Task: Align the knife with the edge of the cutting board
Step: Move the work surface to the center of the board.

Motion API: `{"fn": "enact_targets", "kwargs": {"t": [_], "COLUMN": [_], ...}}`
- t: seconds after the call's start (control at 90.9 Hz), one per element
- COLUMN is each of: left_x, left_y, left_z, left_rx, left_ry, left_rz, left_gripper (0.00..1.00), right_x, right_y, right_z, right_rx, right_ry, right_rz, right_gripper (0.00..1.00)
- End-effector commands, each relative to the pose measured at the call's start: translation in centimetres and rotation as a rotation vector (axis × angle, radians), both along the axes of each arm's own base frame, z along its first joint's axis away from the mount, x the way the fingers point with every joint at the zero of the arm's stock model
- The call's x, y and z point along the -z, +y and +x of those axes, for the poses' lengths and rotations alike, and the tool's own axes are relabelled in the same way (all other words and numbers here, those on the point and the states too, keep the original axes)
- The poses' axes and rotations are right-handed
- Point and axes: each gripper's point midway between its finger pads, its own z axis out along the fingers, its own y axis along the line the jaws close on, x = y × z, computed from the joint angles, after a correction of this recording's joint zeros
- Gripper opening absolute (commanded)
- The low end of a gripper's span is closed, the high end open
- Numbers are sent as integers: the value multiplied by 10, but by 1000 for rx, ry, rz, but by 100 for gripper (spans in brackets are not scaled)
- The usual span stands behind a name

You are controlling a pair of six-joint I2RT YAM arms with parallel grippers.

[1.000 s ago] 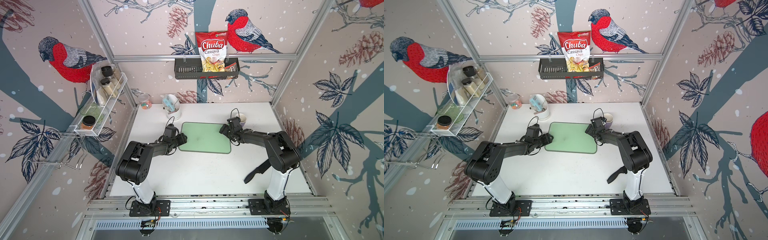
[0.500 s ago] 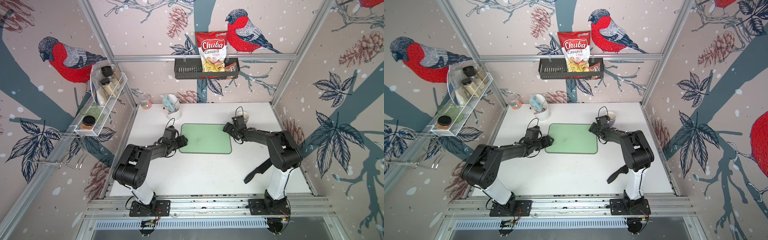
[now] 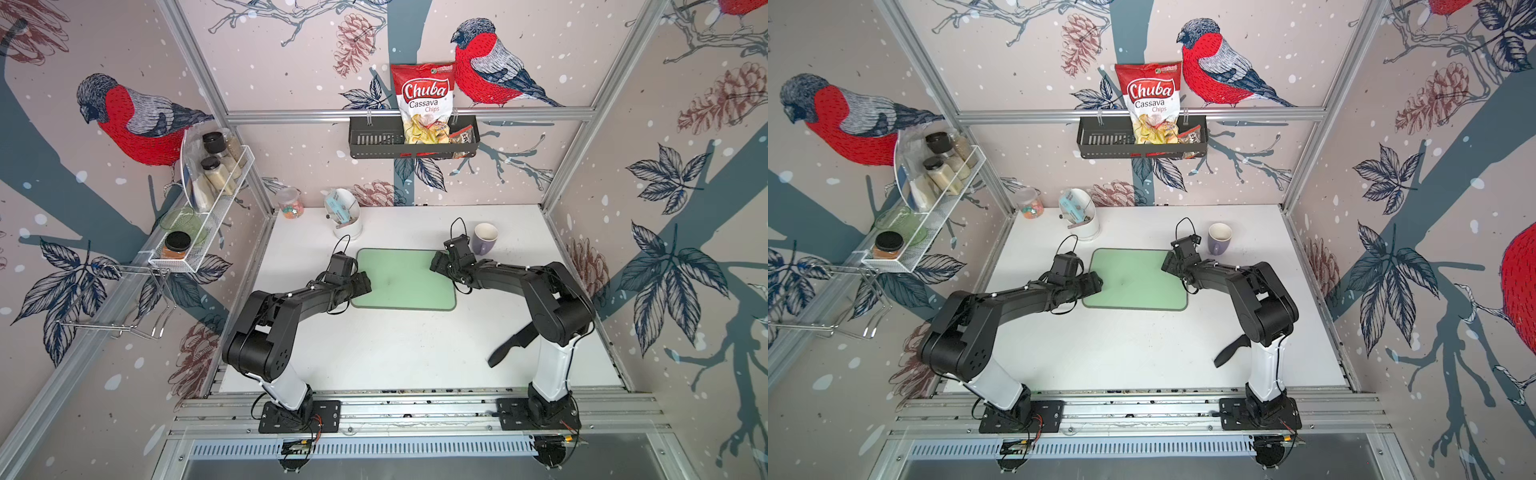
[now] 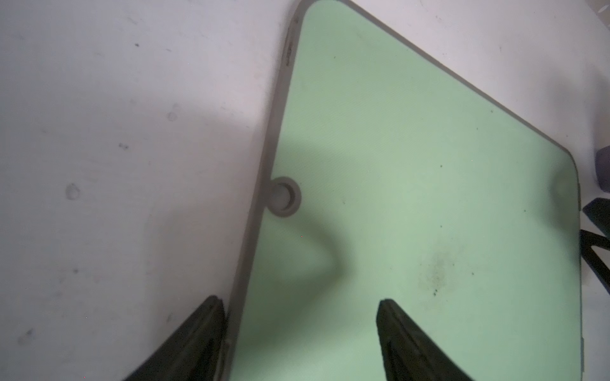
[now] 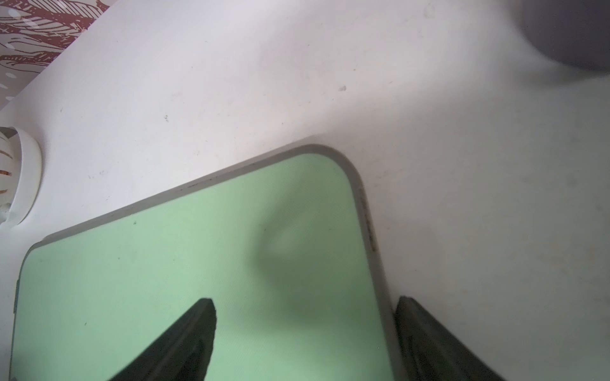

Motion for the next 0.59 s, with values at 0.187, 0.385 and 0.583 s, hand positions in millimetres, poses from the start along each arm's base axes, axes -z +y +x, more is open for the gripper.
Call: {"fn": "enact_targets", "kwargs": {"t": [0.187,0.385,0.583], "left_x": [32,17,-4], "left_y": [25,39,50], "left_z": [-40,-34,-31], "left_rx": [-32,-77,-109], "left_ry": [193,148,94], "left_rz": [113,161,196], "left_gripper": [77,89,96], "right_x": [42,14,-28], "right_y": [-26,-71,-105], "right_z": [-50,-41,-46], "right_rx": [22,137,243], "right_ry": [278,222,142], "right_rz": [-49,-150,-167], "right_gripper": [93,100,100]}}
